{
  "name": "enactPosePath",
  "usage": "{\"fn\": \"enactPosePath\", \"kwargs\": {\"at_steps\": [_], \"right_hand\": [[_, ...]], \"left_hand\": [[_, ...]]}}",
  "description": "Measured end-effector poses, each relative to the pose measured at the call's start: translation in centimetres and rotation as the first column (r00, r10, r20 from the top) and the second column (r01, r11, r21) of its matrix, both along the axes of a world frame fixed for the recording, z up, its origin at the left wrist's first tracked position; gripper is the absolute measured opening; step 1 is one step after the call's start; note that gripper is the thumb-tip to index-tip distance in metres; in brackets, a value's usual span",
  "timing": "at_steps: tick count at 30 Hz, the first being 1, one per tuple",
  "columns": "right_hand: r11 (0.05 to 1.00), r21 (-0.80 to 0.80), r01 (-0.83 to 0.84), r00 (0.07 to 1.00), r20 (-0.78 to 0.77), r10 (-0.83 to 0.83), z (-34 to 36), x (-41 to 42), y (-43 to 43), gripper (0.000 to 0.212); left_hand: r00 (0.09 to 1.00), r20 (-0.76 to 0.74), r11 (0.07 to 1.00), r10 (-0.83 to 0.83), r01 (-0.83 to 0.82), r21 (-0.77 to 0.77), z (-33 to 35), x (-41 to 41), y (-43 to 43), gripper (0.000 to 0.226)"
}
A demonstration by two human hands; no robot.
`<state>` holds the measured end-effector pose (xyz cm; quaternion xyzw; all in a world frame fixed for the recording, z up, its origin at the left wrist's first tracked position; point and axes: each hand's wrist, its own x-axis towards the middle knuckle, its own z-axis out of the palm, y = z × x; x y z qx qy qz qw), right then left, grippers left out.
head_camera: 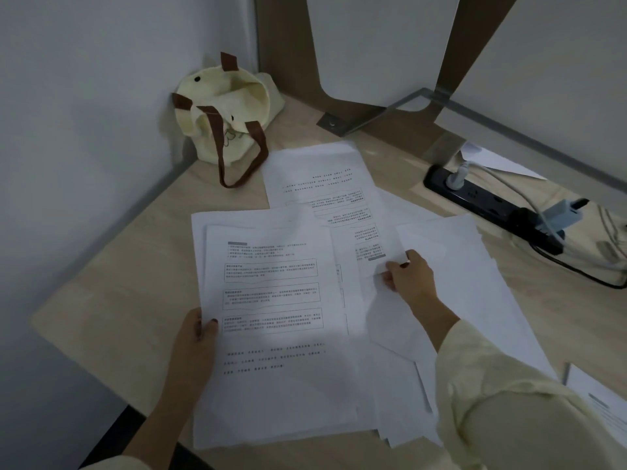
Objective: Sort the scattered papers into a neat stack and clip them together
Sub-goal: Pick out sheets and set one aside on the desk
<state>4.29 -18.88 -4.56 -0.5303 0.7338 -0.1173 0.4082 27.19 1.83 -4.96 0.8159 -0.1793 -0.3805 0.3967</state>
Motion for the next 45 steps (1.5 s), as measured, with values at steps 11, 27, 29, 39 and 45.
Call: {"fn": "enactPosePath", "kwargs": {"at_steps": [11, 27, 29, 39, 45], "right_hand": [[0.862, -0.304, 0.407, 0.905, 0.261, -0.335, 4.1, -9.5, 2.3, 0.007], [0.706, -0.606, 0.368, 0.905, 0.406, -0.123, 17.1, -18.1, 8.4, 0.021], [0.757, -0.557, 0.342, 0.888, 0.456, -0.065, 18.3, -18.7, 9.1, 0.017], [0.954, -0.073, 0.29, 0.607, 0.785, -0.124, 17.3, -23.6, 9.6, 0.023], [0.986, 0.046, 0.158, 0.912, 0.376, -0.163, 10.6, -24.0, 7.8, 0.01]], "left_hand": [[0.994, -0.085, 0.995, -0.072, 0.066, -0.072, 2.1, -1.4, -0.9, 0.021], [0.851, -0.303, 0.892, -0.429, 0.452, 0.006, 2.4, -11.4, -5.3, 0.026], [0.838, -0.311, 0.879, -0.448, 0.477, 0.021, 2.5, -12.3, -5.7, 0.029], [0.82, -0.373, 0.876, -0.435, 0.48, 0.035, 3.0, -12.7, -6.1, 0.033], [0.841, -0.428, 0.914, -0.331, 0.398, 0.077, 2.2, -12.2, -6.9, 0.024]]}}
